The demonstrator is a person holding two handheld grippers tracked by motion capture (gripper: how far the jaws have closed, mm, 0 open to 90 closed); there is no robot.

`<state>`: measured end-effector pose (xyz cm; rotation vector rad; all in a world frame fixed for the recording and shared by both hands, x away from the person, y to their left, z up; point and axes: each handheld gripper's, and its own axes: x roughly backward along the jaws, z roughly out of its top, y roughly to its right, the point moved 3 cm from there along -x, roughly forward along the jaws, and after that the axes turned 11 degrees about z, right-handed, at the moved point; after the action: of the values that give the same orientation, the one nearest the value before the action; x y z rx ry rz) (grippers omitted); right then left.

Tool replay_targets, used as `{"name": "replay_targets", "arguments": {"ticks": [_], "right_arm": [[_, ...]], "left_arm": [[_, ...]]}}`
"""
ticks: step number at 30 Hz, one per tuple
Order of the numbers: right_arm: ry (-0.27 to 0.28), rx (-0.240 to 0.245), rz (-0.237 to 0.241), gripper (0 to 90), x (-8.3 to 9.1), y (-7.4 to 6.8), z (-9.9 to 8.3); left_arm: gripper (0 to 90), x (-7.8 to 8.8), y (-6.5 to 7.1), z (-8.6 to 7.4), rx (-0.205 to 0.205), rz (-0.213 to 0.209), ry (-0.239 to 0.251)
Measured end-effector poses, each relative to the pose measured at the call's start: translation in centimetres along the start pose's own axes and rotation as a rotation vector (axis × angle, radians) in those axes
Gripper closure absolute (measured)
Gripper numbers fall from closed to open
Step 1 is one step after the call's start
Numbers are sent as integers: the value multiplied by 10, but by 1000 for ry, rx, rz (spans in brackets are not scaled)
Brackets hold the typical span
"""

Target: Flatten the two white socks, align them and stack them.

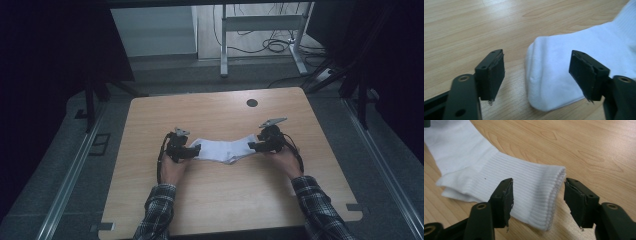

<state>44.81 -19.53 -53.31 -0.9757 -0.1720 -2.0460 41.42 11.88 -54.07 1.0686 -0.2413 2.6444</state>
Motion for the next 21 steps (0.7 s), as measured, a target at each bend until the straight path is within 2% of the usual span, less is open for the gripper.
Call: {"name": "replay_targets", "arguments": {"ticks": [2,5,8,10,13,21], "right_arm": [[5,-1,1,368,2,-2,1],[13,1,8,350,4,-4,2],[7,22,13,331,9,-11,4],[7,31,12,326,10,-12,4],[17,39,21,300,18,-18,5],[8,84,13,244,34,-32,1]], "left_arm": [[220,1,1,0,5,-9,3],[199,4,2,1,-1,-26,5],[150,9,3,3,-2,-40,12],[145,13,3,3,-1,-50,17],[137,22,5,3,-26,-51,19],[124,41,6,0,-36,-64,36]]}}
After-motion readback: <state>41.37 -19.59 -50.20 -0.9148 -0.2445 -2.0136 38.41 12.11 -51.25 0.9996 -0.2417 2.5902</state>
